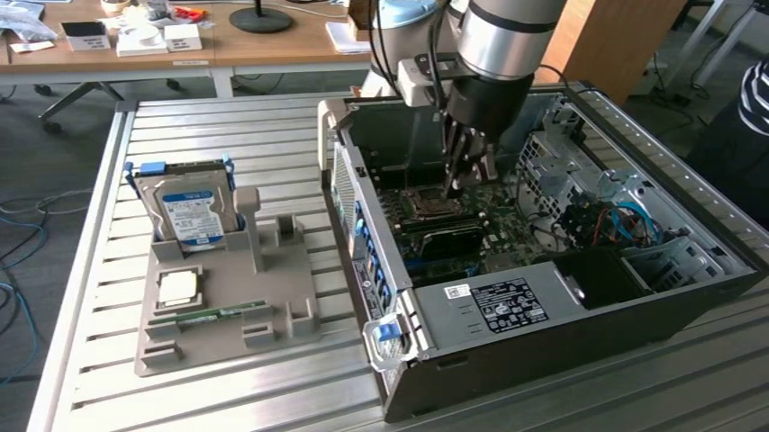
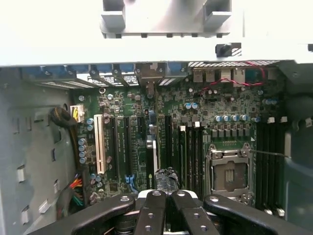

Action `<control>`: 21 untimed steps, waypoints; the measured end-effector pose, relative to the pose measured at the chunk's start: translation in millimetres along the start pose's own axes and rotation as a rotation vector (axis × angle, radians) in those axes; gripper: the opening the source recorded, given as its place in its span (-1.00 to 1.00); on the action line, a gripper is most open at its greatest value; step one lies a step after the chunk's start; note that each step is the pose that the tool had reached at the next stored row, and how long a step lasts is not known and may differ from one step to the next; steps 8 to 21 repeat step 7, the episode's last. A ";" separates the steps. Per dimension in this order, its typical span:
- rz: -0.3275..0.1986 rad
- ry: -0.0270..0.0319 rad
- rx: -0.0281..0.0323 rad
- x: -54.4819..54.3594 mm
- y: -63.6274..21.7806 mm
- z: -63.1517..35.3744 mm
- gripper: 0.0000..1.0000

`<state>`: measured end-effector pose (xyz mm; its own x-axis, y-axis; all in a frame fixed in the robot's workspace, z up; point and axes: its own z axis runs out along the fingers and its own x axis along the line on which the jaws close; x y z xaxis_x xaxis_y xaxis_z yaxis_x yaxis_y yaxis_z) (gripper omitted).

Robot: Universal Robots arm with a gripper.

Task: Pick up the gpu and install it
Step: 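Press down on the gpu until it lock into place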

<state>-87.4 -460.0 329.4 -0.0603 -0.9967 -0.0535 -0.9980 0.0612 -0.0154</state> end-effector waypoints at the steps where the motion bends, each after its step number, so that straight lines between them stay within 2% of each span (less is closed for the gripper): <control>1: 0.000 0.0002 0.0000 -0.1 0.0 -1.9 -0.79; 21: 0.000 0.0005 0.0001 -0.2 -0.1 -2.9 -0.79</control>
